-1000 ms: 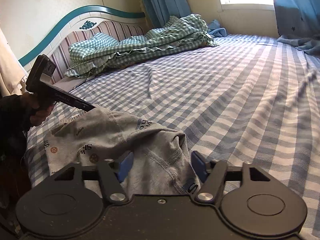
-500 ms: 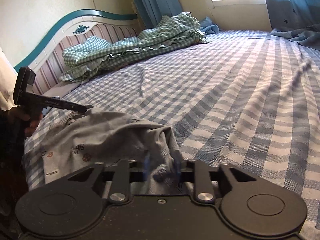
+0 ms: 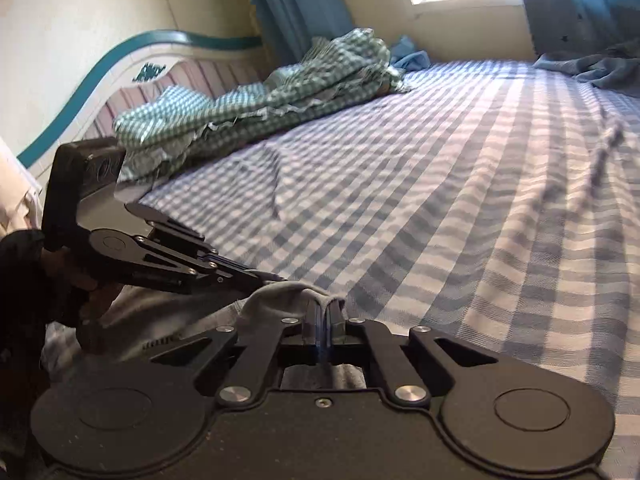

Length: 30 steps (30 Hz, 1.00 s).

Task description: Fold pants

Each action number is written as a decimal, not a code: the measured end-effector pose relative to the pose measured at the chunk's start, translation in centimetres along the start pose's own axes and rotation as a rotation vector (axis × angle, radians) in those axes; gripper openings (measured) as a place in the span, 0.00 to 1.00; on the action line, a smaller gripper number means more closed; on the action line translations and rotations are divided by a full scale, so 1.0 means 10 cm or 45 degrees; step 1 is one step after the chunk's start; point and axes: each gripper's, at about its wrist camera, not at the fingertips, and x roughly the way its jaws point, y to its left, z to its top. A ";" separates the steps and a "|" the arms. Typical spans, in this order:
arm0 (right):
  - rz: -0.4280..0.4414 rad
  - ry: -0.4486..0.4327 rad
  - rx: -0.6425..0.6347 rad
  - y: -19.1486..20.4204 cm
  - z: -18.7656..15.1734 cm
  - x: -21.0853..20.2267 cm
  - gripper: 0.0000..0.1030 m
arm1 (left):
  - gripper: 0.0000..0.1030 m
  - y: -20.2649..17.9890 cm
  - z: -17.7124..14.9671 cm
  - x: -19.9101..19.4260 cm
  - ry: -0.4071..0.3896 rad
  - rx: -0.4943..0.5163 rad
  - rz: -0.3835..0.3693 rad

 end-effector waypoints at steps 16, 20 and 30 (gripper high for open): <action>0.024 0.071 0.017 -0.16 0.08 0.11 0.36 | 0.58 0.07 0.07 -0.10 -0.103 0.010 -0.147; 0.030 0.131 0.025 -0.16 0.08 0.31 0.03 | 0.00 -0.17 0.16 0.30 0.026 0.121 -0.178; -0.055 -0.019 0.236 -0.42 0.15 0.11 0.00 | 0.00 0.17 0.19 0.29 0.021 -0.155 -0.120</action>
